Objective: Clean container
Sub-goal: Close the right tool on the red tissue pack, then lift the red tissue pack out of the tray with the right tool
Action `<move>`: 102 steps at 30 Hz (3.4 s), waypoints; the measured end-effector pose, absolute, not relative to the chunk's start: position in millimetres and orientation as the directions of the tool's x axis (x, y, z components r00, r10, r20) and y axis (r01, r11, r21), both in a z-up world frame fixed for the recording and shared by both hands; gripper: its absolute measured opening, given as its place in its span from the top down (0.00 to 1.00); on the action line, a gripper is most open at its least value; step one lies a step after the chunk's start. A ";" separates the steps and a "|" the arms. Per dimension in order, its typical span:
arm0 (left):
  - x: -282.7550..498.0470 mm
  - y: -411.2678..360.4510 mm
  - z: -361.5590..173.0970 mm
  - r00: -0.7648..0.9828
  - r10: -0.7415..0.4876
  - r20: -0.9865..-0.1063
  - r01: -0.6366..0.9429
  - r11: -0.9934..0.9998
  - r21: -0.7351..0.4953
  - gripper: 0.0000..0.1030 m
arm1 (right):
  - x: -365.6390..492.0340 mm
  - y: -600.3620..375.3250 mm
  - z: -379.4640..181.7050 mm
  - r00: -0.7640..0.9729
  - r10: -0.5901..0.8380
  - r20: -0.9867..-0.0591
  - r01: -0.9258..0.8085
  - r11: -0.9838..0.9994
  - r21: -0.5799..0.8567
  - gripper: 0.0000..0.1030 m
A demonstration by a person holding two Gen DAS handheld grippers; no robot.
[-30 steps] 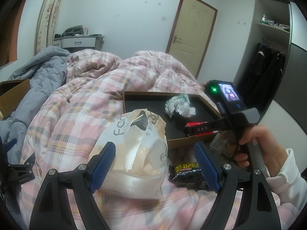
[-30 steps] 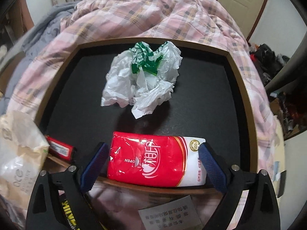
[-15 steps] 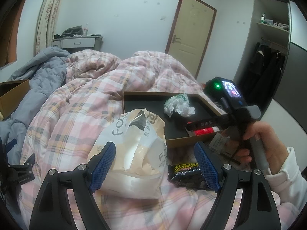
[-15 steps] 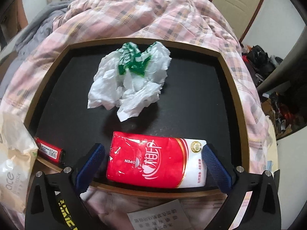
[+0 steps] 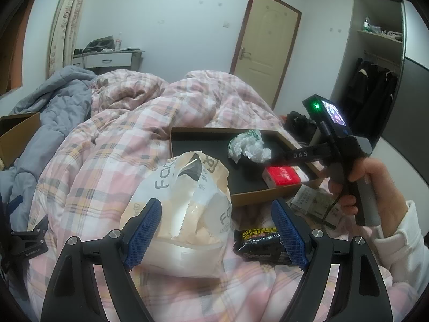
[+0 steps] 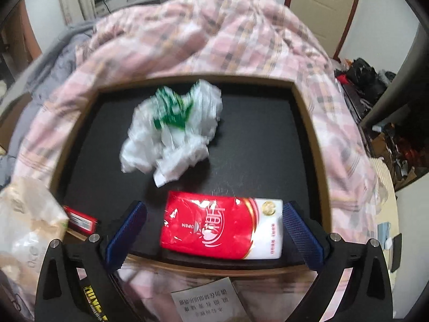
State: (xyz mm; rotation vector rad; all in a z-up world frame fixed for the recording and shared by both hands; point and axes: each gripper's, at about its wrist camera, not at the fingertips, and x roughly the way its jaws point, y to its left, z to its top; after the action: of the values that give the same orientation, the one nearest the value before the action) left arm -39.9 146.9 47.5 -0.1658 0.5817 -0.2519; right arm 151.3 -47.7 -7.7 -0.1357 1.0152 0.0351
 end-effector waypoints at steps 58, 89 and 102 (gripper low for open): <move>-40.5 148.9 47.5 0.804 -0.288 -0.520 0.203 0.955 -0.216 0.21 | 170.4 -6.7 -15.5 0.458 -0.012 -0.889 -0.354 0.915 -0.194 0.02; -38.1 146.6 46.8 0.802 -0.291 -0.521 0.207 0.955 -0.214 0.21 | 154.8 -45.6 -26.7 0.479 -0.008 -0.878 -0.244 0.959 -0.143 0.33; -37.8 144.8 45.9 0.801 -0.293 -0.523 0.212 0.954 -0.211 0.21 | 46.4 -54.8 56.0 0.704 0.250 -0.665 -0.309 0.951 0.029 0.36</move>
State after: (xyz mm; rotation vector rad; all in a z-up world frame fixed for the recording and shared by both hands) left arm -37.8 144.8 45.9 -0.1454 0.5829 -0.2716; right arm 46.4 -54.8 56.0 -0.0866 0.7259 0.3112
